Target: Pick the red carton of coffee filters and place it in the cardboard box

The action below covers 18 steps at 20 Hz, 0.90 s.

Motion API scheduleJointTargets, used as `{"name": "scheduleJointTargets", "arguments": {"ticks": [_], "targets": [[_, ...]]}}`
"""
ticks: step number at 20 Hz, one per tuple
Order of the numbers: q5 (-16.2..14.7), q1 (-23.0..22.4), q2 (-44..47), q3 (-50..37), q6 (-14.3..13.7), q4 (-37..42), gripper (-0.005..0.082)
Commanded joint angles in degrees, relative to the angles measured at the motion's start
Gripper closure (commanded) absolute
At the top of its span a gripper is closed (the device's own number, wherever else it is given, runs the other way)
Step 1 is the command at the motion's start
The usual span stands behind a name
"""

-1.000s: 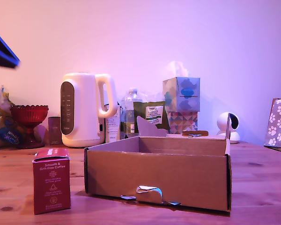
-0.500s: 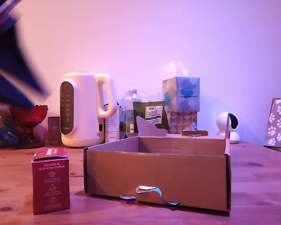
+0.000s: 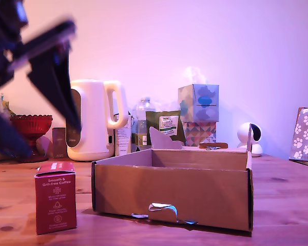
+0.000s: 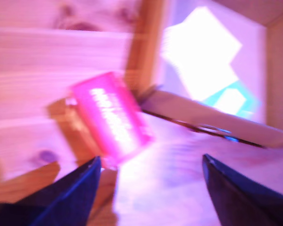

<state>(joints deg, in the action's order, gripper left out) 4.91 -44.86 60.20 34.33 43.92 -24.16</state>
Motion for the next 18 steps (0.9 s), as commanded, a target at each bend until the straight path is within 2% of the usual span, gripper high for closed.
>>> {"name": "scheduleJointTargets", "arguments": {"ticks": [1,11,13,18], "targets": [[1.29,-0.04,1.33,-0.55,0.96,0.22,0.0108],[4.02,0.63,11.63,-0.50,1.01,7.34,0.0108],[4.63,0.77,13.40,-0.46,0.31,9.57,0.0110],[4.13,1.25,17.09,-0.46,-0.92,8.52,0.0136]]}}
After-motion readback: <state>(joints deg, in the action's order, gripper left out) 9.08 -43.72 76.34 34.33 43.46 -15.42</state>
